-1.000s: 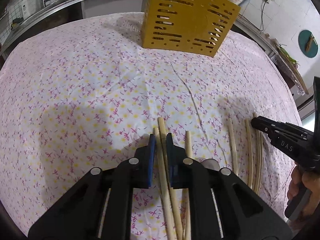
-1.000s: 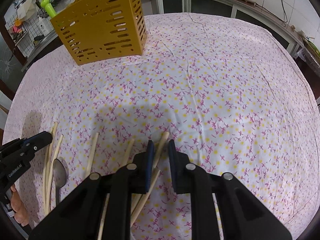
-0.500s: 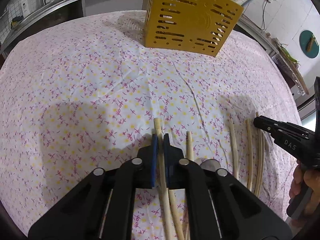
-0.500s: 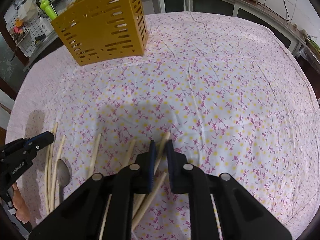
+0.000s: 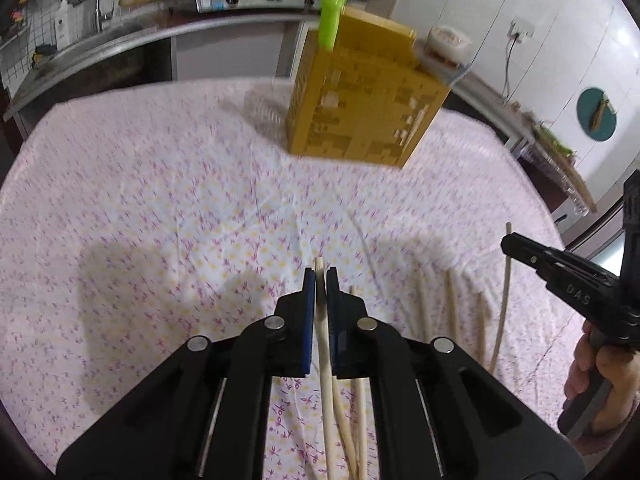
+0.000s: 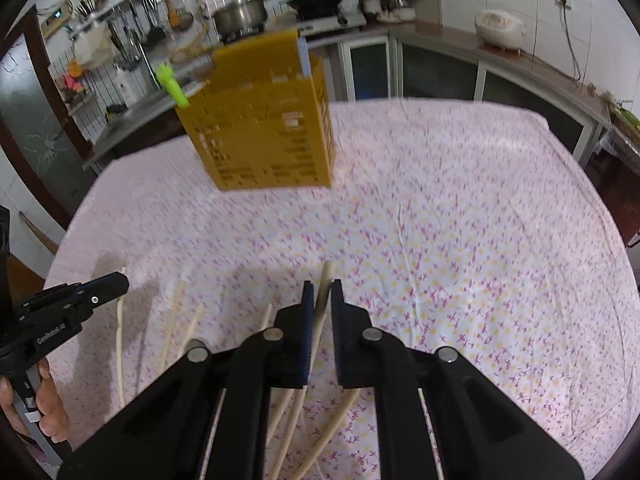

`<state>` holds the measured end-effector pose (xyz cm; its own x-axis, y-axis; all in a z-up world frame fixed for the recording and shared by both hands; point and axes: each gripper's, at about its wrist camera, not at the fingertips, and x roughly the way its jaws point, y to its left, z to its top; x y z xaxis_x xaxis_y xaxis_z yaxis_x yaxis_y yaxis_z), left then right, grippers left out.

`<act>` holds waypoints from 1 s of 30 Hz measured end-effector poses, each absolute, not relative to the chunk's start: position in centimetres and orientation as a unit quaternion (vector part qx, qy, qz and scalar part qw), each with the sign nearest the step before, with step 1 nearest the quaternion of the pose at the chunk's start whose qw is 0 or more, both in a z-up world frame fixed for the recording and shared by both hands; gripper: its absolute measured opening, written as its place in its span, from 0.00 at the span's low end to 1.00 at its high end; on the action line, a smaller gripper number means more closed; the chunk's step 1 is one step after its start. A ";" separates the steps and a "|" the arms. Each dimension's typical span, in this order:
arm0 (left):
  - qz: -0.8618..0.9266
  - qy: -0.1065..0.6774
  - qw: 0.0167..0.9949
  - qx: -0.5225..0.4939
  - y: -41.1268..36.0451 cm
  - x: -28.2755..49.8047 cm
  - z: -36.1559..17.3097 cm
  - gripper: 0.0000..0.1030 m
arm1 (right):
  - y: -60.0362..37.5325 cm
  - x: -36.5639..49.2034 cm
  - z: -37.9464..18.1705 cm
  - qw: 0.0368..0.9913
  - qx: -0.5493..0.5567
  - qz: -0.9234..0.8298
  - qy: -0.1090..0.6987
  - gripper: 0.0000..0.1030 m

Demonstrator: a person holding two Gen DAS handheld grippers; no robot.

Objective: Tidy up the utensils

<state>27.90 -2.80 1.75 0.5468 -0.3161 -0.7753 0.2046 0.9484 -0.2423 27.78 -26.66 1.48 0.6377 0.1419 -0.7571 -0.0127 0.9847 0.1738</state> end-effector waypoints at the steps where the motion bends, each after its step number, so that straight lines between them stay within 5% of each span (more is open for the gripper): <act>1: -0.153 0.440 0.883 -0.065 -2.5 27.4 2.6 0.04 | -26.6 27.6 2.0 0.905 0.077 0.045 0.416 0.08; 11: -0.160 0.391 0.905 -0.055 -2.2 25.2 6.8 0.04 | -26.4 26.1 4.6 0.920 0.061 0.052 0.383 0.08; 30: -0.138 0.546 0.825 -0.051 -3.5 28.7 -4.8 0.08 | -26.3 30.3 -5.0 0.852 0.077 0.044 0.516 0.11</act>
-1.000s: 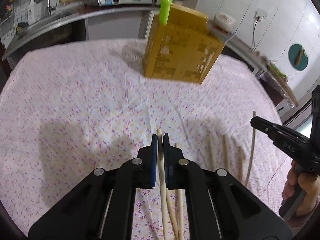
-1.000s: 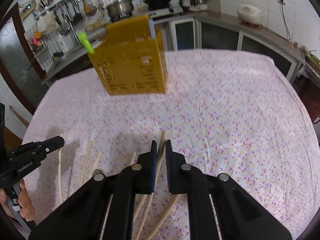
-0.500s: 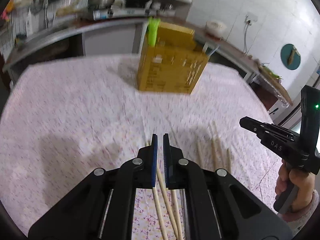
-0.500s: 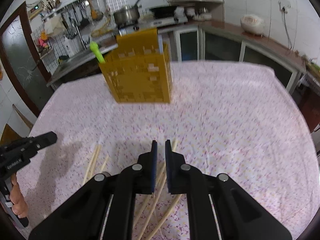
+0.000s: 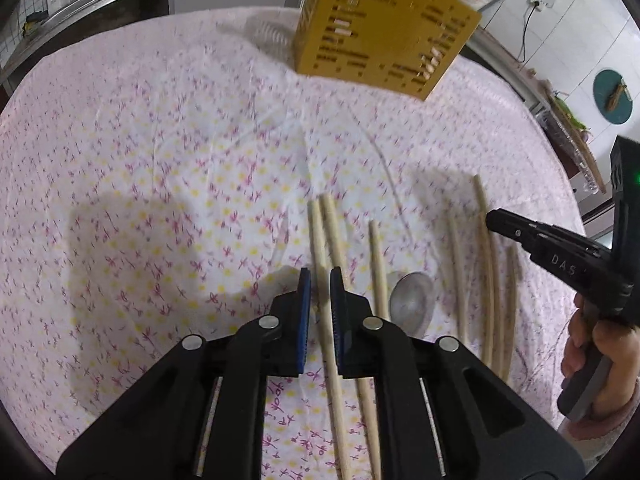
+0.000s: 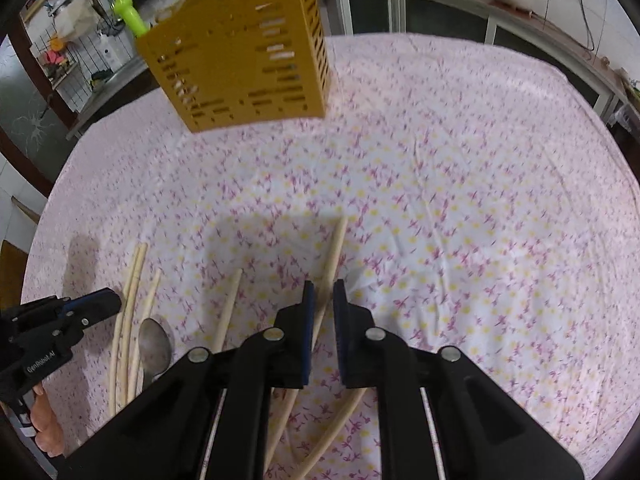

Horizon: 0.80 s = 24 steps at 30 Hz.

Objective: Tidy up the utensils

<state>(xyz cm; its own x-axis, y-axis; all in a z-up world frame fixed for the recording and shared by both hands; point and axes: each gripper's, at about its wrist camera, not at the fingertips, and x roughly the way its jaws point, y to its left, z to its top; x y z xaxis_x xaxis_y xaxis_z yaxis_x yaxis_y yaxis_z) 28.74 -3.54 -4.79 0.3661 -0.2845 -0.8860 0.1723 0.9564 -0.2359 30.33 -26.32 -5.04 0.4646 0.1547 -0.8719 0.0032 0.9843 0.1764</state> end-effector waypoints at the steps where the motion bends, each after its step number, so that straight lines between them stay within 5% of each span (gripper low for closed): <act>1: -0.140 0.547 0.824 -0.053 -3.5 28.7 -5.0 0.08 | -26.4 30.3 -5.1 0.851 0.080 0.044 0.517 0.11; 16: -0.136 0.562 0.815 -0.039 -4.0 29.0 -5.2 0.15 | -25.7 31.2 -5.4 0.828 0.060 0.025 0.557 0.13; 20: -0.137 0.564 0.814 -0.010 -5.6 29.7 -5.1 0.32 | -25.0 32.0 -5.4 0.817 0.043 0.015 0.575 0.13; 24: -0.126 0.563 0.817 0.011 -6.4 29.8 -5.2 0.31 | -25.0 32.7 -5.3 0.805 0.049 0.017 0.591 0.13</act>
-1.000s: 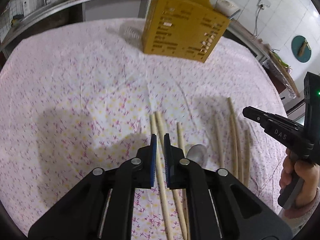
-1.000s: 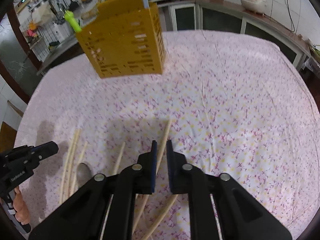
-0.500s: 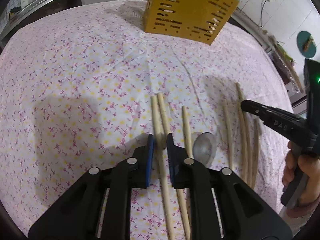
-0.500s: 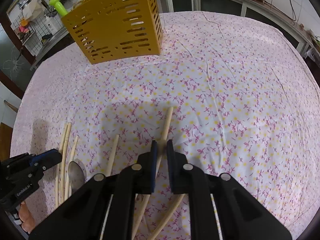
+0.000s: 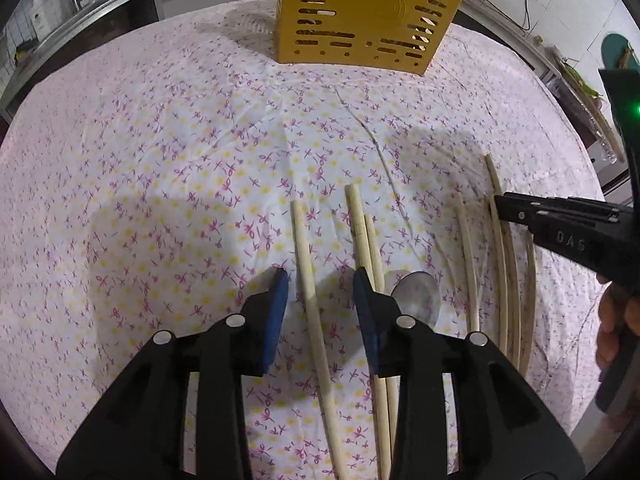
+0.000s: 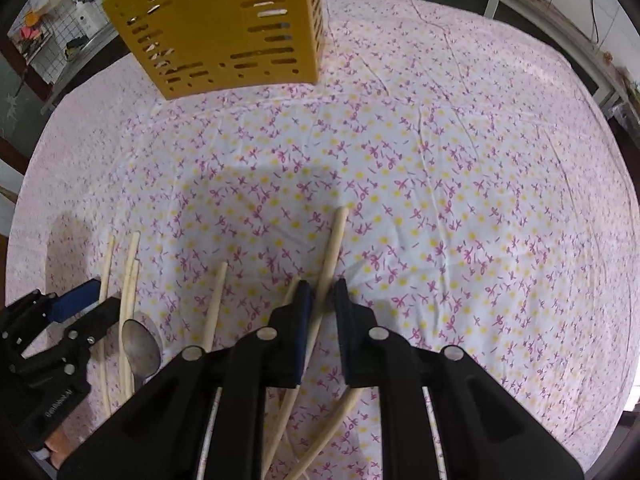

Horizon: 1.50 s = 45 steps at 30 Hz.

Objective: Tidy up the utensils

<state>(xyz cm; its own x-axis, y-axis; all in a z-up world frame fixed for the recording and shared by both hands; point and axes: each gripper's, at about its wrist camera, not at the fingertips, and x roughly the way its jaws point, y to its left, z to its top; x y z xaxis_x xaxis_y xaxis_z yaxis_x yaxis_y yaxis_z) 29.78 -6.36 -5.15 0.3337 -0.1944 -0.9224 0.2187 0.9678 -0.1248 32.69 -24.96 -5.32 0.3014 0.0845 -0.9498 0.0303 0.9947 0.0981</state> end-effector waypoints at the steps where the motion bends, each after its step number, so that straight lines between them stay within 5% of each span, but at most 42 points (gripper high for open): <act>1: -0.125 0.562 0.817 0.010 -6.3 29.8 -5.1 0.30 | -25.0 32.8 -5.3 0.804 0.050 0.019 0.593 0.14; 3: -0.113 0.563 0.818 0.011 -6.3 30.1 -5.2 0.17 | -25.2 32.9 -5.4 0.801 0.057 0.022 0.596 0.14; 9: -0.105 0.576 0.811 0.002 -5.6 31.1 -5.3 0.05 | -27.0 34.4 -5.4 0.796 0.087 0.044 0.597 0.23; 10: -0.105 0.578 0.809 -0.006 -5.3 31.3 -5.2 0.05 | -27.1 34.3 -5.4 0.798 0.087 0.039 0.595 0.13; 13: -0.107 0.568 0.816 -0.006 -5.0 30.8 -4.7 0.04 | -27.0 33.7 -5.2 0.811 0.071 0.032 0.580 0.06; 45: -0.145 0.215 0.963 -0.073 -3.7 25.0 10.8 0.04 | -25.6 23.2 11.4 0.988 0.057 0.034 0.142 0.06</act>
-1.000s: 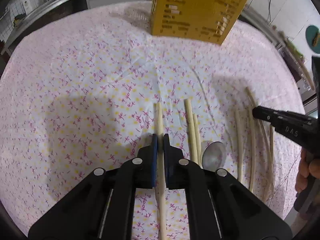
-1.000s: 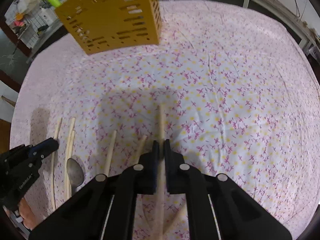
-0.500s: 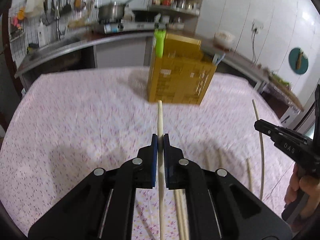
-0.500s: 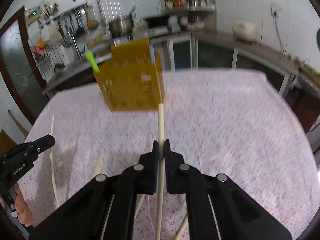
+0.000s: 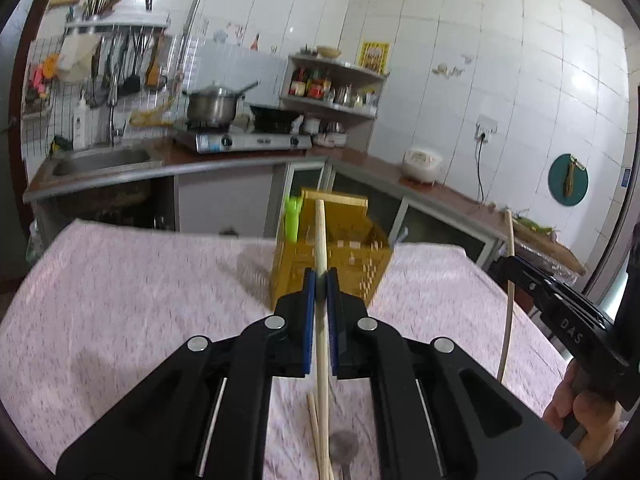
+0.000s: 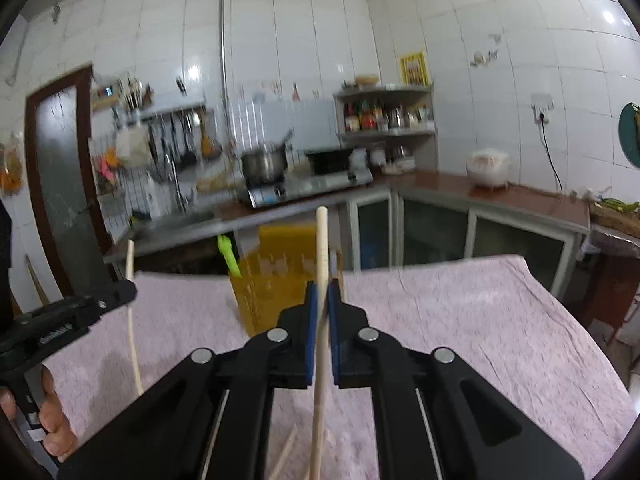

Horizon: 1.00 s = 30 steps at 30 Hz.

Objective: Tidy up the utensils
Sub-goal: 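Lift the chopsticks and lower them upright into the caddy with both tools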

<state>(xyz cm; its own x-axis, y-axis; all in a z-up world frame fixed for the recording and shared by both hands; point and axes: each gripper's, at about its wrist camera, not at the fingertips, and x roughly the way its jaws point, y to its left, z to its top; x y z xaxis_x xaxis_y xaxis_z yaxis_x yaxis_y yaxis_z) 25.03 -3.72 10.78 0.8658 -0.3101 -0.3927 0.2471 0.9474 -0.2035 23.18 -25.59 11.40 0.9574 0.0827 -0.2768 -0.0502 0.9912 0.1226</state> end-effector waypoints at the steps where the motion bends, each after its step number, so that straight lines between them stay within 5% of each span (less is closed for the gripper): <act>1: -0.145 0.203 0.966 -0.069 -4.0 25.4 11.3 0.04 | -25.5 23.1 11.7 0.989 0.056 0.032 0.134 0.06; 16: -0.149 0.109 0.982 -0.044 -7.0 33.4 16.1 0.04 | -26.2 31.1 14.1 0.996 0.090 0.016 -0.021 0.06; 30: -0.129 0.036 0.989 -0.056 -8.6 42.2 16.6 0.04 | -24.8 39.5 15.0 0.993 0.099 -0.011 -0.068 0.06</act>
<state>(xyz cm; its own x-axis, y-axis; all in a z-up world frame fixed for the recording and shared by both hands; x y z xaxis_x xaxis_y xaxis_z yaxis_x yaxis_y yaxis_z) 42.16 -8.65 16.61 0.9639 -0.2602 -0.0571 0.2521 0.9602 -0.1202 39.45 -24.78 14.99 0.9906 -0.0357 0.1320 0.0089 0.9800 0.1987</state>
